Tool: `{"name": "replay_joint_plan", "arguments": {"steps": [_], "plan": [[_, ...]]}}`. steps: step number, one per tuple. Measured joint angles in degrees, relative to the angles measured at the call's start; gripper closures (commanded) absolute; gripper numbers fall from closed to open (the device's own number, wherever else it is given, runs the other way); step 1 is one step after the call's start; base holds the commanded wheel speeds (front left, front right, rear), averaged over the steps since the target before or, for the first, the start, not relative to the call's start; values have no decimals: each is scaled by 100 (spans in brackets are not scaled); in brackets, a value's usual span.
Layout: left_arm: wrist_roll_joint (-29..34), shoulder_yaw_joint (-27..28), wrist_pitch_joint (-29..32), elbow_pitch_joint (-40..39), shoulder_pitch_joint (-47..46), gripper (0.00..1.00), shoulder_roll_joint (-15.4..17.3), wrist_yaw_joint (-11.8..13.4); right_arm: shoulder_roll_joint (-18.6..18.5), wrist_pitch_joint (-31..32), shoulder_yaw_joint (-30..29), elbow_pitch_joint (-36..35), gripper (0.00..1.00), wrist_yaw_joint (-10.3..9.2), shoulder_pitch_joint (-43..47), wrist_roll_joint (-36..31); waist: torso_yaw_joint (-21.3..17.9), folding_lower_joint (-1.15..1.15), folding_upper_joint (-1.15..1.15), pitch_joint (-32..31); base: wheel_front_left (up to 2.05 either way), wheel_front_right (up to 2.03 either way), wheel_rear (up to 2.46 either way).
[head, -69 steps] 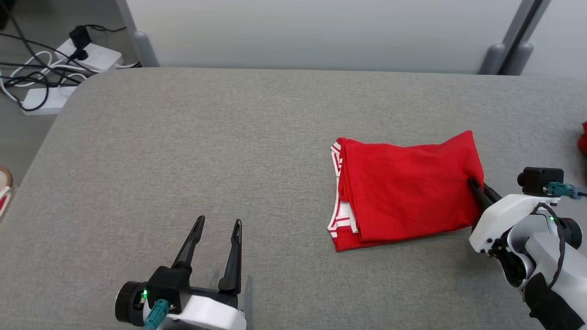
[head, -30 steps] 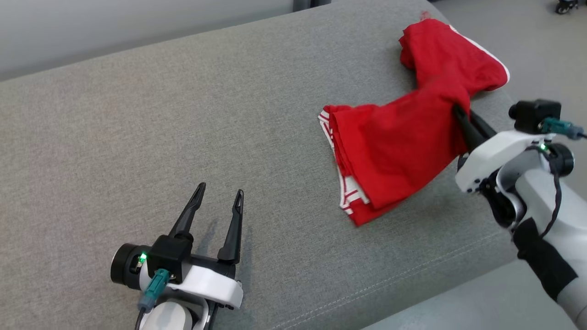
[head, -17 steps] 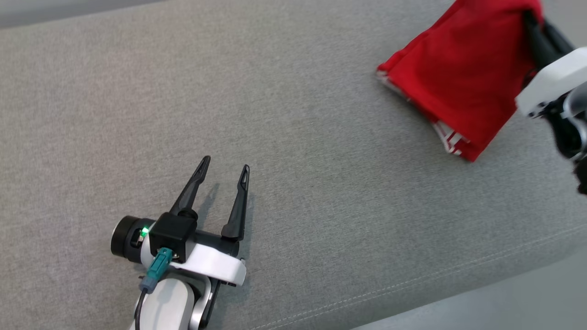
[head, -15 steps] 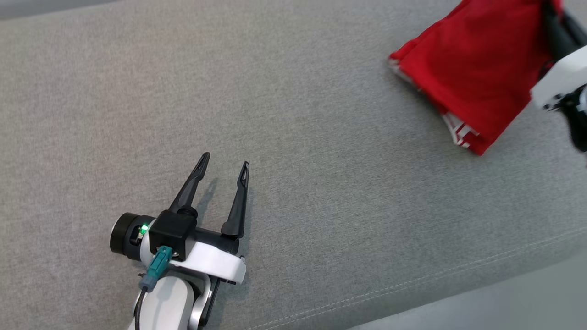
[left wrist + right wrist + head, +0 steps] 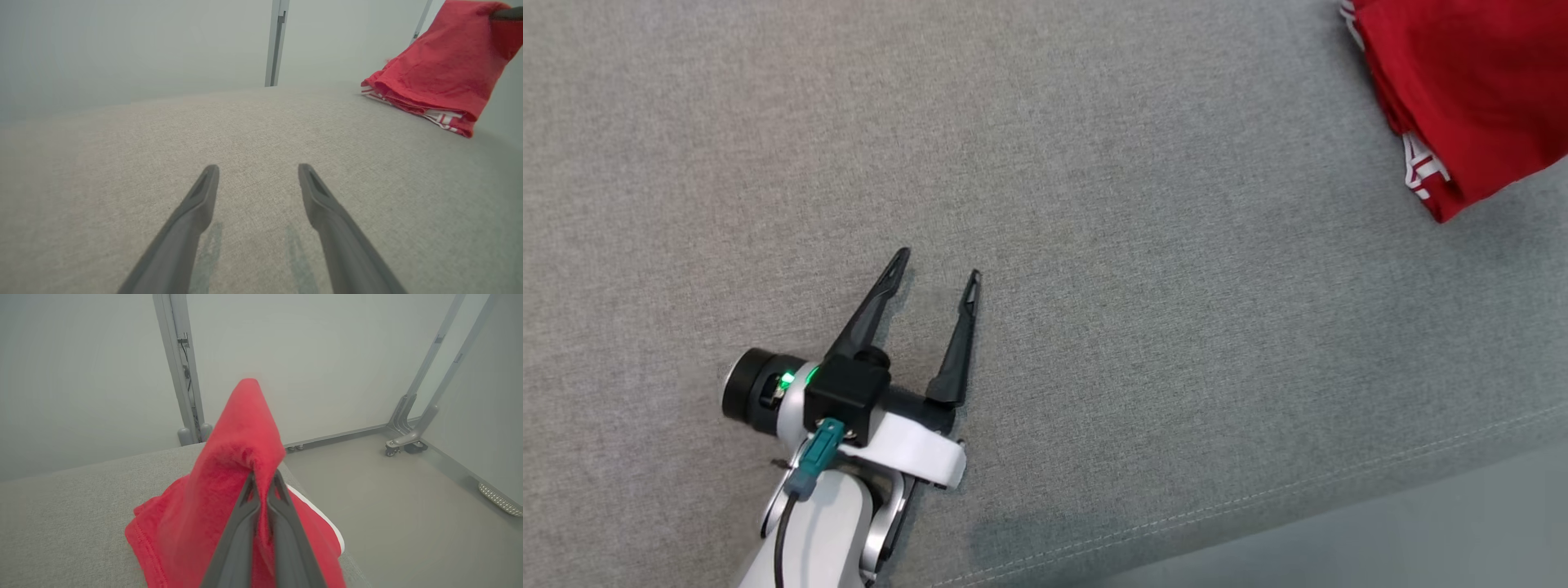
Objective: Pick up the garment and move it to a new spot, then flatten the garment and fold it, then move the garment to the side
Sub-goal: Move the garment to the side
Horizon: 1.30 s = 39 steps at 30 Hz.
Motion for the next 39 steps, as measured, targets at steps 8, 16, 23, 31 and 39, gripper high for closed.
{"name": "replay_joint_plan", "arguments": {"steps": [8, 16, 23, 31, 39], "plan": [[77, -162, 164, -160, -239, 0, 14, -48, 27, 0, -285, 525, 77, 1, -191, -354, 106, 1, 0, 329, 0, 0, 0], [93, -214, 243, -258, -315, 0, 41, -47, -103, 0, -751, 1004, 0, 1, -623, -1151, 233, 0, 0, 439, 0, 0, 0], [79, -203, 215, -248, -315, 0, 45, -32, -235, -1, -1564, 1131, 0, 1, -814, -2097, 196, 0, 0, 222, 0, 0, 0], [-170, -171, 60, -85, -283, 0, -18, 102, 757, -8, -2090, 499, 0, 2, 43, -2610, 261, 0, 0, -303, 0, 0, 0], [-544, 5, -14, 82, 171, 0, -127, 316, 1386, -8, -2299, -412, 0, 5, 1365, -2818, 506, 0, 0, -933, 0, 0, 0]]}}
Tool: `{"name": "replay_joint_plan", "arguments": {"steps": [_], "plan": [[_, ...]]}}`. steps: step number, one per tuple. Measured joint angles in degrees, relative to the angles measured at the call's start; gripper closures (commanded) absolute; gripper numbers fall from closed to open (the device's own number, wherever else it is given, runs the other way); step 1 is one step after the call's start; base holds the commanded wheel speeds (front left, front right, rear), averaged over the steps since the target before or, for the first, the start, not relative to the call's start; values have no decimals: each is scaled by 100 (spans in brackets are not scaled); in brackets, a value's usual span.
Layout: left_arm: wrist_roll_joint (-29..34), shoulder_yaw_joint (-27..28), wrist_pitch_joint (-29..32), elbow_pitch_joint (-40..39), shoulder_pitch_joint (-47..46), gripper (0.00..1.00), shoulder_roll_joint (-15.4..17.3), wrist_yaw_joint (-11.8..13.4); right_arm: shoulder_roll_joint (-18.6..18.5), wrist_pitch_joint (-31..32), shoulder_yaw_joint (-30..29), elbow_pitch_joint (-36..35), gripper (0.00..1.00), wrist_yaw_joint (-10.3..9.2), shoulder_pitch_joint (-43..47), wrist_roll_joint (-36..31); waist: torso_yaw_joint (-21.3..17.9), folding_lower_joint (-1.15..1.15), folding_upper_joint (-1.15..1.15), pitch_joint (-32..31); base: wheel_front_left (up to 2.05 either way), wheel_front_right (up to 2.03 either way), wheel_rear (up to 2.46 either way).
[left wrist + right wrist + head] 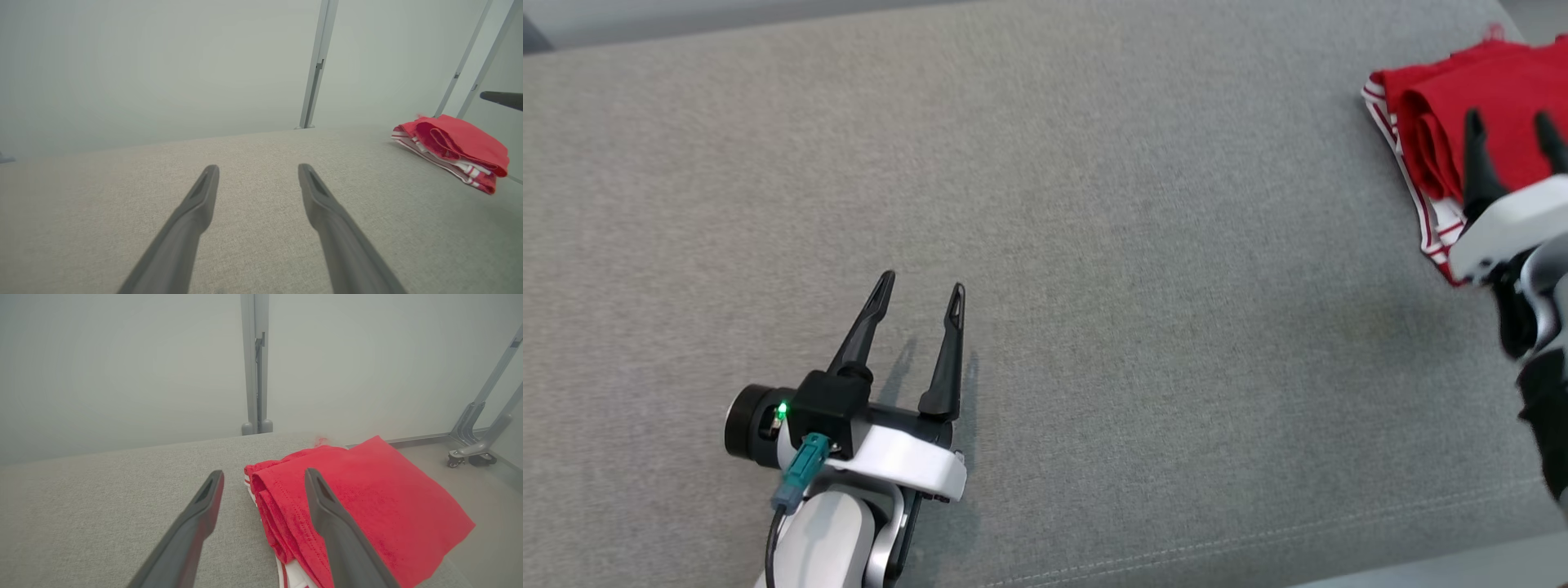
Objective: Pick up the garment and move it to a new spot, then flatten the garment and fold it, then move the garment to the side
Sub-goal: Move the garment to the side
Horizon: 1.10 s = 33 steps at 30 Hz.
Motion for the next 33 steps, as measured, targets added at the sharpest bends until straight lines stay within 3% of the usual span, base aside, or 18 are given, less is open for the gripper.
{"name": "replay_joint_plan", "arguments": {"steps": [9, 16, 19, 22, 33], "plan": [[-300, 460, -5, 46, 482, 0, -31, 218, 445, 0, 5, -891, 0, 0, 1187, -27, 393, 0, 0, -817, 0, 0, 0], [-521, 792, -5, -73, 910, 0, -40, 270, 503, 0, 152, -1986, 0, 1, 2065, -14, 651, 0, 0, -1438, 0, 0, 0], [-527, 847, -5, -154, 1082, 0, -44, 223, 506, -1, 152, -2498, 0, 0, 2476, -14, 770, 0, 0, -1631, 0, 0, 0], [-606, 840, -5, -209, 1215, 0, -47, 5, 509, -1, 198, -2963, 0, 0, 2903, 73, 895, 0, 0, -1761, 0, 0, 0], [-343, 953, -5, -313, 1649, 0, -52, -129, 519, 0, -68, -4531, 0, 0, 4492, 65, 1079, 0, 0, -2090, 0, 0, 0]]}}
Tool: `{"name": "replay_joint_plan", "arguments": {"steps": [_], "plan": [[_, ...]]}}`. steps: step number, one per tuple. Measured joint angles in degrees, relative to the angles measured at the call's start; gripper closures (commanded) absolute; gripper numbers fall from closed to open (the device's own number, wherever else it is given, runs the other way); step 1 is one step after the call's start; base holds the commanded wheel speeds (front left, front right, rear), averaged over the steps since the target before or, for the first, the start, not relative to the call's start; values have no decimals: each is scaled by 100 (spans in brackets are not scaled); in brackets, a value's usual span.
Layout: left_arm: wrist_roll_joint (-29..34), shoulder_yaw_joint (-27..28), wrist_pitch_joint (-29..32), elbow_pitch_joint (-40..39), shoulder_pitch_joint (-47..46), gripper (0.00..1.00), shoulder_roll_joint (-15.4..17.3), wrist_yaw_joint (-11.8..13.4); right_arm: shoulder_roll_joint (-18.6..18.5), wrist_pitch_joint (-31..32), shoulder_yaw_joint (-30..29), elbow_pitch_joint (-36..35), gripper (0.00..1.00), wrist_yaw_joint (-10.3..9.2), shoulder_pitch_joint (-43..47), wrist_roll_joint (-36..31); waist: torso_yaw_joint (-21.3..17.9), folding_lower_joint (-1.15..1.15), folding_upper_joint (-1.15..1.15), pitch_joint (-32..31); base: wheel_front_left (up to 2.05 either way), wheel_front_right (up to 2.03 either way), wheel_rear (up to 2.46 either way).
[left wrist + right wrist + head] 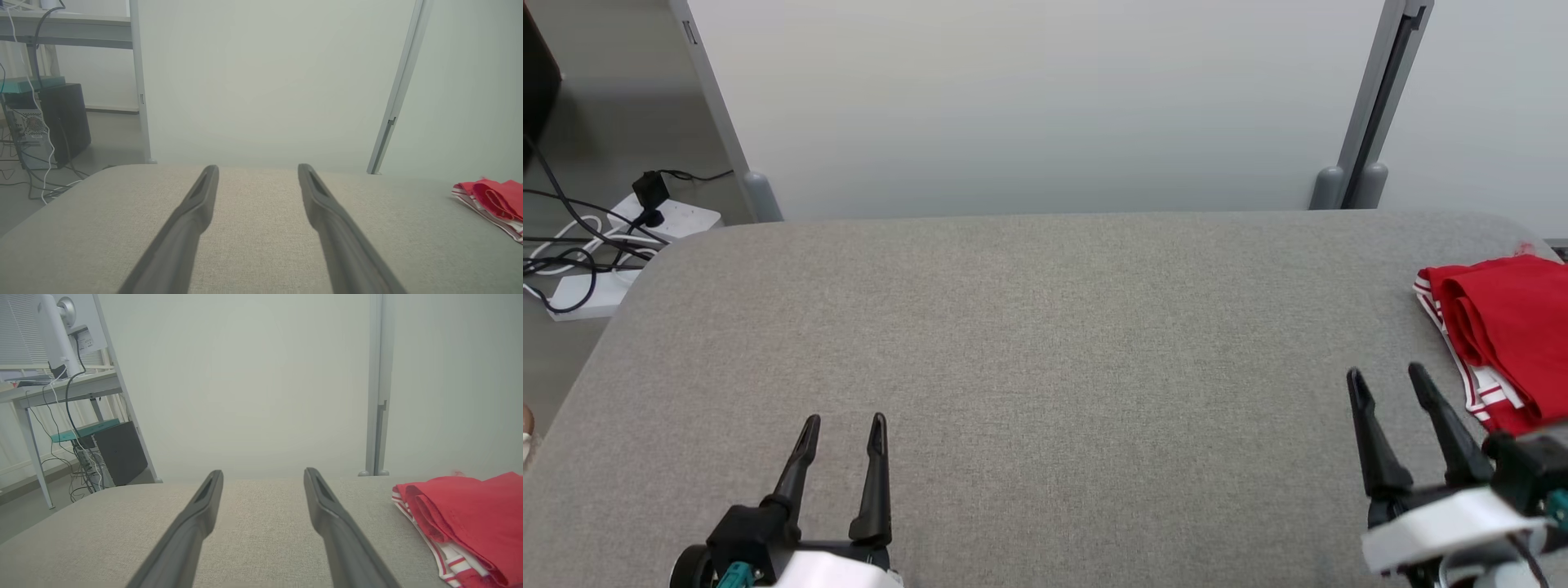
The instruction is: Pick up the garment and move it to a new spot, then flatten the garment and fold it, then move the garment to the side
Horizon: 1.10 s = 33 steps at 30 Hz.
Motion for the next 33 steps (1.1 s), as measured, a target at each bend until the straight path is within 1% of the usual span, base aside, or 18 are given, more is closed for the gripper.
{"name": "replay_joint_plan", "arguments": {"steps": [4, 8, 11, 21, 22, 28, 33], "plan": [[77, 79, 0, -2, 140, 0, -1, -82, 108, -1, -147, -402, 0, 0, 554, -96, 11, 0, 0, -60, 0, 0, 0], [231, 142, 0, -105, 141, 0, -5, -187, 131, -1, -178, -528, 0, 0, 877, -202, -12, 0, 0, -90, 0, 0, 0], [281, 167, 0, -96, 266, 0, -4, -235, 154, -1, -196, -616, 0, 0, 920, -249, -28, 0, 0, -96, 0, 0, 0], [383, 153, 0, -77, 268, 0, -5, -221, 218, -1, -269, -766, 0, 0, 1028, -252, 6, 0, 0, -88, 0, 0, 0], [441, 158, 0, -77, 269, 100, -5, -174, 218, -1, -268, -768, 100, 0, 1051, -253, 8, 0, 0, -85, 0, 0, 0], [456, 141, 18, 343, 547, 100, -27, -174, 377, 20, -243, -365, 100, -5, 1343, -240, 6, 0, 0, -84, 0, 0, 0], [179, 156, 114, 417, 597, 100, -29, -183, 431, 86, -259, -333, 100, -7, 1392, 8, 5, 2, 0, -69, 0, 0, 0]]}}
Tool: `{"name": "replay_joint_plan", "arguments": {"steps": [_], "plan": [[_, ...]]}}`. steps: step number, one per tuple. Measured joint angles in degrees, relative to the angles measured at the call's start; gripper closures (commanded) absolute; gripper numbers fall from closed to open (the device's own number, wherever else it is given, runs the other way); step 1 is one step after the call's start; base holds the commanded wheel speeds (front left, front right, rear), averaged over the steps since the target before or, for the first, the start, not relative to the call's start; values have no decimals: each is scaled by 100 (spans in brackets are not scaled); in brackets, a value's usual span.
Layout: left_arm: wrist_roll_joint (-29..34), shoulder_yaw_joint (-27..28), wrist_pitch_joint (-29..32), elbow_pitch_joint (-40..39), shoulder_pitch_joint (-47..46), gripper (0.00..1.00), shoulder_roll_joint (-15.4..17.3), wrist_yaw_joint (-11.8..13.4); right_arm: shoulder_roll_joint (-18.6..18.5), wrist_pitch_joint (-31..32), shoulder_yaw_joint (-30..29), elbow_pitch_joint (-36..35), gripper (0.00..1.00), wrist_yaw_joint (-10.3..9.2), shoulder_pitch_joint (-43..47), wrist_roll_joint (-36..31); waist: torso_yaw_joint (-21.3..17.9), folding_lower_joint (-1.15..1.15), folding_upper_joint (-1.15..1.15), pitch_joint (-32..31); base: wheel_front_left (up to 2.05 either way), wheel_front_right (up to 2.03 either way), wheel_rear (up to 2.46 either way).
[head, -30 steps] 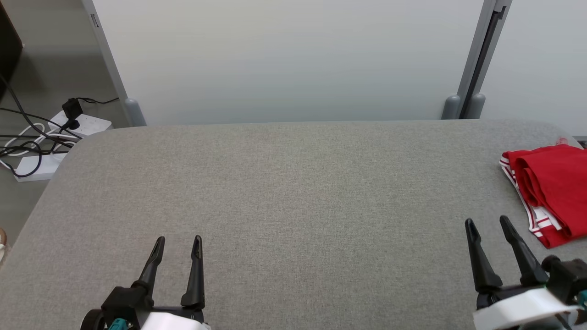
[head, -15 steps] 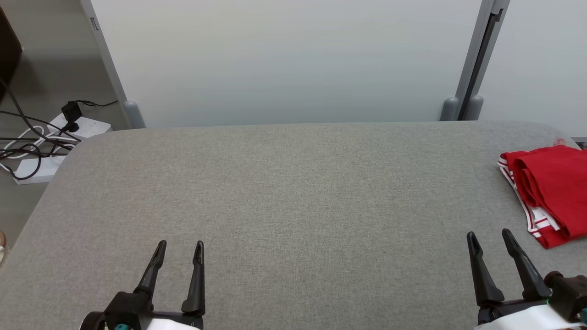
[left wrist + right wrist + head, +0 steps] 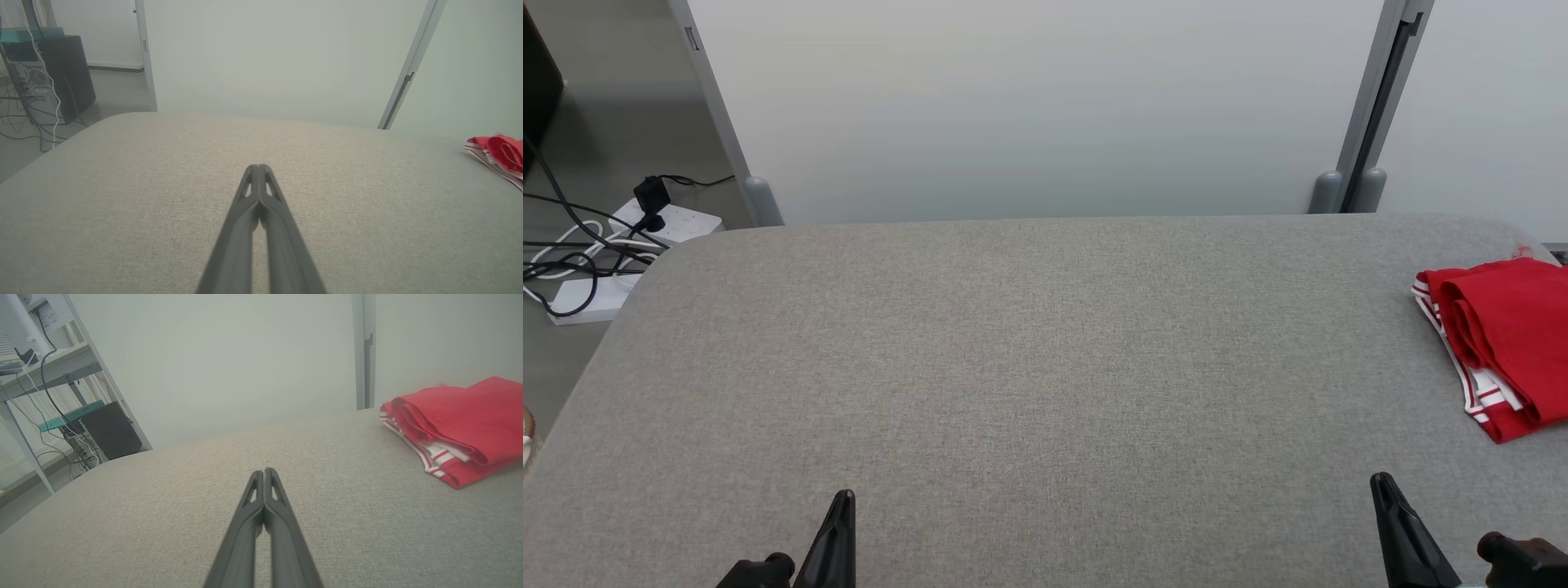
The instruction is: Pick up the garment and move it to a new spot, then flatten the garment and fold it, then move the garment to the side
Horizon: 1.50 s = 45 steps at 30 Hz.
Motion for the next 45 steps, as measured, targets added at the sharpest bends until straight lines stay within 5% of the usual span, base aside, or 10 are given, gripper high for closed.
{"name": "replay_joint_plan", "arguments": {"steps": [45], "plan": [[-2924, 401, 712, 140, -293, 100, -1, -312, 92, 706, -433, 156, 100, 0, -322, 2622, -12, -1, 0, 212, 0, 0, 0]]}}
